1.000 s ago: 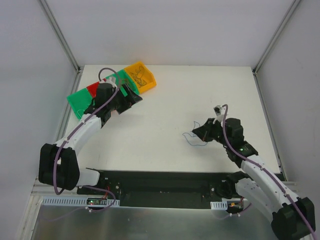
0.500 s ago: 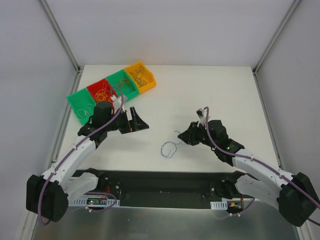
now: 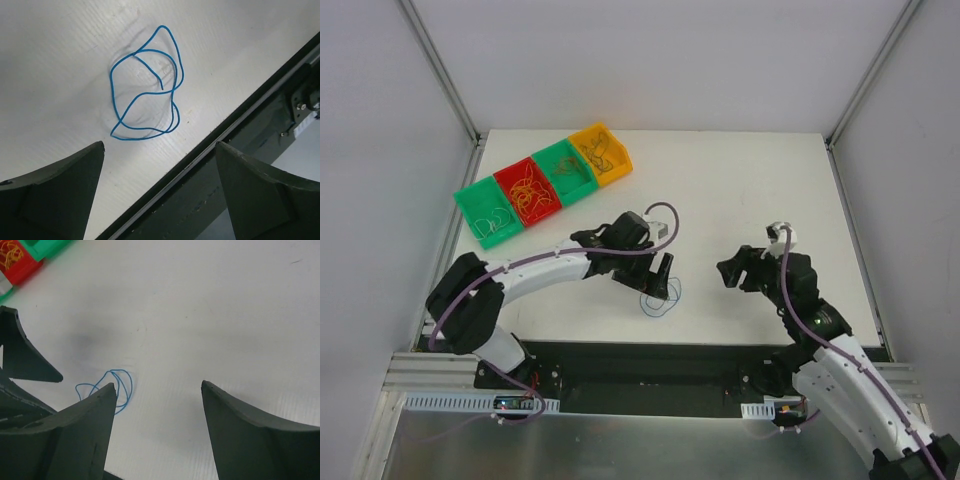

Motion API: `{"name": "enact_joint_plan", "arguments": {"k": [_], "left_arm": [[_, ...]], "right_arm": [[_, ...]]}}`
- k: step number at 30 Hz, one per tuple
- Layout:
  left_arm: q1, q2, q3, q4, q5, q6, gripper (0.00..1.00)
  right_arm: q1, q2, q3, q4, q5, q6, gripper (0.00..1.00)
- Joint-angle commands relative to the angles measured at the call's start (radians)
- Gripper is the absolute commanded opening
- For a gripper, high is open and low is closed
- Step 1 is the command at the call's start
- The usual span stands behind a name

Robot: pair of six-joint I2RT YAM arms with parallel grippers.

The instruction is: Untangle the cables

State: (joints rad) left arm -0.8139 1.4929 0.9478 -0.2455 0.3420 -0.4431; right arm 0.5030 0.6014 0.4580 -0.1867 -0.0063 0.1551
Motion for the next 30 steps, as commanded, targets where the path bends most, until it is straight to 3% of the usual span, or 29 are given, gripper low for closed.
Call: {"name": "enact_joint_plan", "arguments": {"k": [1, 9, 16, 19, 21, 27, 30], "left_arm": [[-0.097, 0.105, 0.149, -0.118, -0.159, 0.116, 0.93], [-0.175, 0.320, 0.325, -0.248, -0.274, 0.219, 0.99], [-0.235, 0.464, 0.428, -0.304, -0.360, 0.257, 0.85], [-0.248, 0.506, 0.454, -0.316, -0.374, 0.250, 0.72], [-0.249, 0.514, 0.453, -0.316, -0.362, 0.242, 0.57], [-0.248, 0.478, 0.425, -0.285, -0.442, 0.271, 0.00], [-0.234, 0.461, 0.421, -0.241, -0.517, 0.268, 0.00]], "right_arm": [[-0.096, -0.103, -0.080, -0.024, 0.017, -0.009, 0.71], [-0.164, -0.166, -0.157, 0.015, -0.037, 0.000, 0.71], [-0.173, -0.229, -0.231, 0.052, -0.009, 0.008, 0.71], [-0.175, -0.265, -0.249, 0.062, -0.017, 0.008, 0.71], [-0.178, -0.282, -0.265, 0.076, -0.012, 0.009, 0.71], [-0.178, -0.285, -0.286, 0.118, -0.020, 0.017, 0.71], [-0.178, -0.293, -0.294, 0.127, -0.018, 0.023, 0.71]]}}
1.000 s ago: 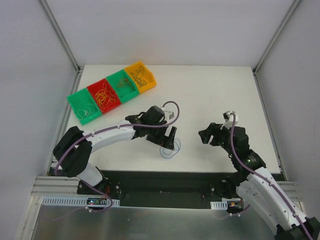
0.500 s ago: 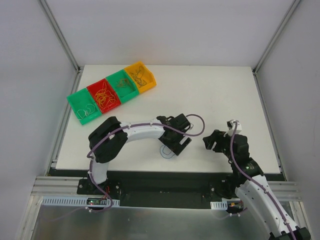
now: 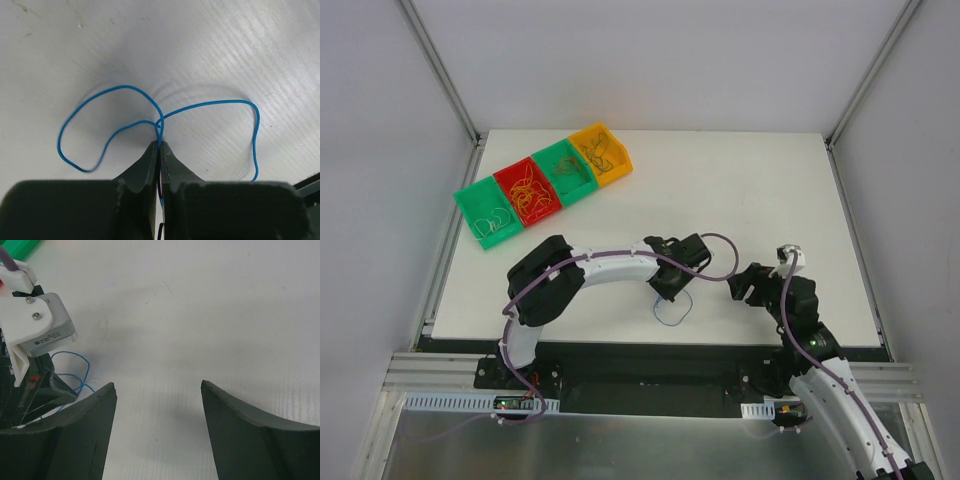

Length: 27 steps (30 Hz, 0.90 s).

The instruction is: Untangle the cables

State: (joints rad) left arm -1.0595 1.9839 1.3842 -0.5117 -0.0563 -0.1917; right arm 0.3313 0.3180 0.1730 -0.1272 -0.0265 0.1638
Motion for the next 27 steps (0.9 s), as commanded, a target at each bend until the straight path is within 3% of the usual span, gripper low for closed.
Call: {"name": "enact_joint_plan", "arguments": {"k": [1, 4, 10, 13, 18, 22, 27], "left_arm": [[0.022, -0.030, -0.010, 0.039, -0.160, -0.007, 0.00], [0.079, -0.028, 0.022, 0.085, -0.235, -0.099, 0.00], [0.298, -0.016, 0.071, 0.257, -0.134, -0.327, 0.00], [0.365, 0.035, 0.195, 0.271, -0.131, -0.301, 0.00], [0.446, 0.049, 0.340, 0.298, -0.131, -0.246, 0.00], [0.535, 0.026, 0.368, 0.389, 0.054, -0.213, 0.00], [0.654, 0.012, 0.443, 0.345, 0.302, -0.213, 0.00]], "right_arm": [[-0.005, -0.013, -0.012, 0.066, 0.005, 0.014, 0.71], [-0.006, -0.042, -0.020, 0.057, 0.020, 0.020, 0.71], [-0.008, -0.145, -0.044, 0.023, 0.096, 0.040, 0.71], [-0.008, -0.125, -0.038, 0.026, 0.091, 0.036, 0.71], [-0.006, 0.050, 0.009, 0.043, 0.085, 0.029, 0.71], [-0.006, 0.017, -0.004, 0.057, -0.007, 0.016, 0.71], [-0.008, -0.103, -0.047, 0.061, 0.014, 0.023, 0.72]]}}
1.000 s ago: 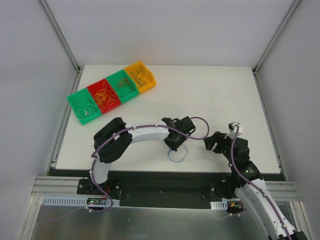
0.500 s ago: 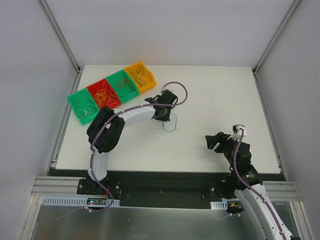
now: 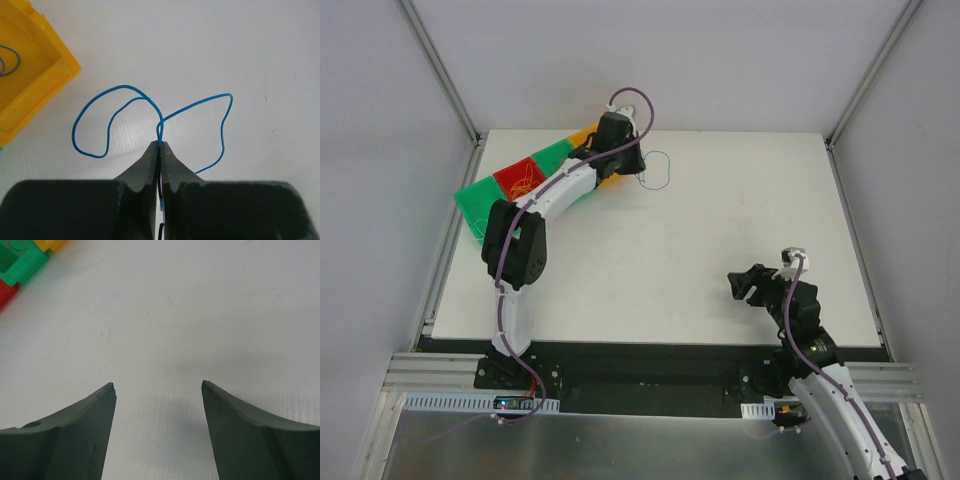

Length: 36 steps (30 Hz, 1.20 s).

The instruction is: Untangle the cables

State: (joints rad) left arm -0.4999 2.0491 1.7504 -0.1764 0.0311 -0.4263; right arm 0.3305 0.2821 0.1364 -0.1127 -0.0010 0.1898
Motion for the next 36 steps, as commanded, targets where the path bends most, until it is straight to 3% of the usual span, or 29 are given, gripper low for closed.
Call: {"name": "enact_joint_plan", "arguments": {"k": [1, 5, 12, 19, 29, 36], "left_arm": [[0.116, -0.066, 0.081, -0.006, 0.210, 0.023, 0.00], [0.195, -0.070, 0.081, 0.038, 0.190, 0.018, 0.00], [0.271, 0.042, 0.208, 0.048, 0.216, 0.015, 0.00], [0.305, 0.189, 0.351, 0.043, 0.224, 0.176, 0.00], [0.299, 0.286, 0.388, 0.031, -0.008, 0.446, 0.00], [0.282, 0.373, 0.438, 0.005, -0.005, 0.489, 0.03]], "right_arm": [[-0.007, -0.072, -0.012, 0.047, -0.013, -0.004, 0.72], [-0.005, -0.057, -0.006, 0.050, -0.030, -0.010, 0.72], [-0.005, -0.032, -0.001, 0.061, -0.027, -0.012, 0.72], [-0.005, -0.029, 0.000, 0.059, -0.016, -0.012, 0.72], [-0.005, 0.029, 0.014, 0.071, -0.013, -0.012, 0.72], [-0.005, 0.051, 0.019, 0.077, -0.013, -0.012, 0.72]]}}
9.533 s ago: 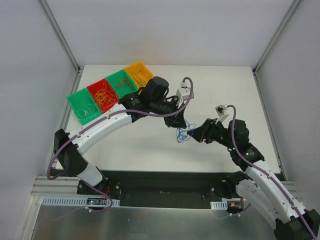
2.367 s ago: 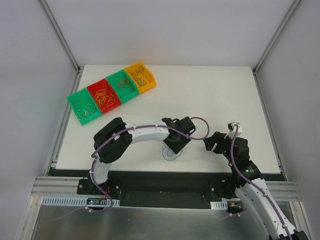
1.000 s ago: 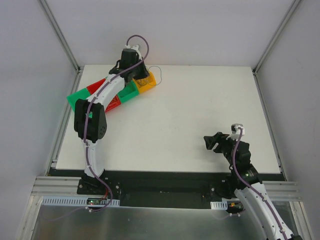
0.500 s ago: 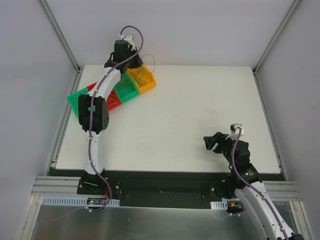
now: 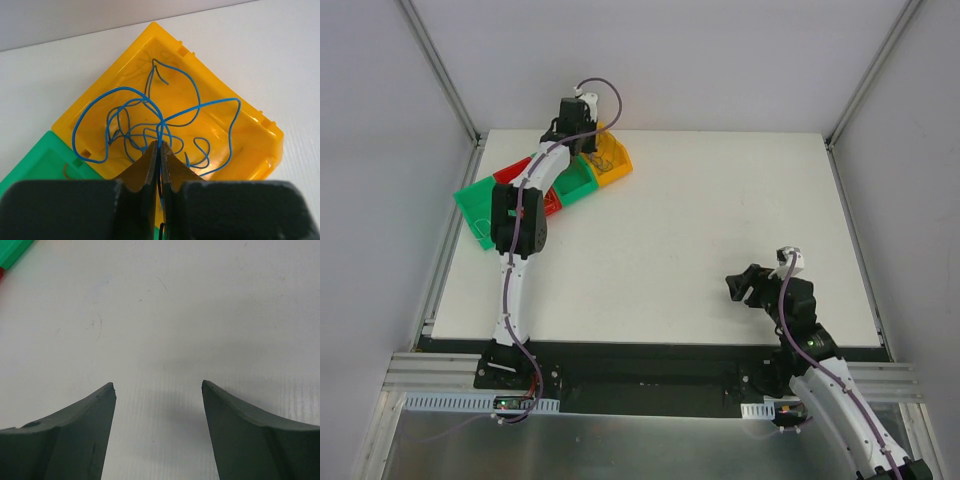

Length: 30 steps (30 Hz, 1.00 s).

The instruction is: Untangle the cables

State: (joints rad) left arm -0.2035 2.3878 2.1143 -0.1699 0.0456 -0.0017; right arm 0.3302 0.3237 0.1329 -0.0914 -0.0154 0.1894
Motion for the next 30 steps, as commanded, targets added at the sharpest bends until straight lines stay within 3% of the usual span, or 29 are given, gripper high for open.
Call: {"name": "enact_joint_plan", "arguments": {"k": [1, 9, 11, 14, 17, 24, 30], "left_arm": [[-0.019, 0.042, 0.084, -0.008, -0.032, 0.065, 0.05], [-0.025, -0.001, 0.102, -0.016, -0.039, 0.052, 0.33], [-0.025, -0.038, 0.081, -0.017, -0.039, 0.028, 0.38], [-0.027, -0.104, 0.041, -0.020, -0.033, -0.027, 0.55], [-0.025, -0.194, -0.013, -0.039, 0.003, -0.105, 0.64], [-0.045, -0.511, -0.302, -0.036, 0.265, -0.326, 0.81], [-0.137, -0.902, -0.722, -0.023, 0.342, -0.290, 0.89]], "right_arm": [[-0.006, 0.009, 0.022, 0.056, 0.002, -0.011, 0.72], [-0.006, 0.021, 0.025, 0.061, 0.000, -0.011, 0.72], [-0.005, 0.032, 0.028, 0.062, -0.001, -0.011, 0.72], [-0.005, 0.037, 0.030, 0.062, -0.003, -0.013, 0.73], [-0.006, 0.031, 0.027, 0.062, 0.000, -0.013, 0.73], [-0.005, 0.021, 0.027, 0.056, 0.009, -0.013, 0.74], [-0.003, -0.015, 0.024, 0.044, -0.009, -0.021, 0.86]]}}
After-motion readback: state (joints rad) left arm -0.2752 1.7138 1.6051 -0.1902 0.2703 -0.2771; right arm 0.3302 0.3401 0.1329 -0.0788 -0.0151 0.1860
